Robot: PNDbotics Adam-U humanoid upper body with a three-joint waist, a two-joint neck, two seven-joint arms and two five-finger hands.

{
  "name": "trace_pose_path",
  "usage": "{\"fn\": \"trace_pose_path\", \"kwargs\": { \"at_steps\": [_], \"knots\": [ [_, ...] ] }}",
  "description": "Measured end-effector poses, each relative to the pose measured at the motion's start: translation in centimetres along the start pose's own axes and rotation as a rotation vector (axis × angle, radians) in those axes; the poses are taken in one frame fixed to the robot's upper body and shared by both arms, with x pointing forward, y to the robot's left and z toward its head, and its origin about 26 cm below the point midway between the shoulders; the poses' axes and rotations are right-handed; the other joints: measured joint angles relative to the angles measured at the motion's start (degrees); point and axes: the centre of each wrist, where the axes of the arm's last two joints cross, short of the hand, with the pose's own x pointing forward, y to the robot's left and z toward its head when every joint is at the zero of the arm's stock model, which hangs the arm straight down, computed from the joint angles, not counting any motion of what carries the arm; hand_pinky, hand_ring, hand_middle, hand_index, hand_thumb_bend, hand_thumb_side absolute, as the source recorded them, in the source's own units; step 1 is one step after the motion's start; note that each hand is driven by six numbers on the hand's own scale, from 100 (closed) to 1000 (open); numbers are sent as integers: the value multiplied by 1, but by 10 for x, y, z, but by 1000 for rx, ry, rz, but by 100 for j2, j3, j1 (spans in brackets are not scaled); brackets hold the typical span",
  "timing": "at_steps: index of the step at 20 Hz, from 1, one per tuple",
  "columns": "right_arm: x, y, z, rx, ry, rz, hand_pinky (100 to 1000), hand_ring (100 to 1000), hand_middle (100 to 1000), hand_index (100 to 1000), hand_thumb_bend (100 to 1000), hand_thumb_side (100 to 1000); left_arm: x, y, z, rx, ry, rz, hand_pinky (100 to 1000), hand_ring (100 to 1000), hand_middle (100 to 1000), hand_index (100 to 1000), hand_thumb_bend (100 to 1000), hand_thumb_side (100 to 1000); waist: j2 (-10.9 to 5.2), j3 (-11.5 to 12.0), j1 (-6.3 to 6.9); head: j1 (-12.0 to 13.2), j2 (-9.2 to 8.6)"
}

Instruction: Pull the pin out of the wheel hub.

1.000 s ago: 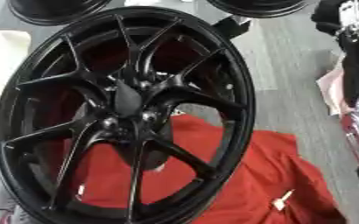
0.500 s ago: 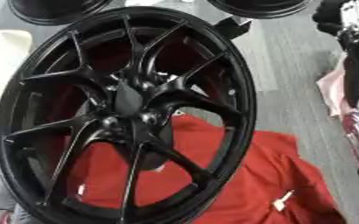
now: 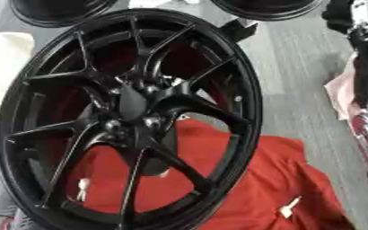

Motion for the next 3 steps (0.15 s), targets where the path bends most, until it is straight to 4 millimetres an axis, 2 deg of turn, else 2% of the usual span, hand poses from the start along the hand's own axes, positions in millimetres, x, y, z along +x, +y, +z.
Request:
{"fn": "trace_pose_path", "kwargs": {
  "at_steps": [3],
  "knots": [
    [1,-1,-1,-6,-10,-1,793,717,618,640,100,703,18,-2,10,109,-136,150,862,777,699,916,100,793,-4,4,-17,-19,0]
  ]
}}
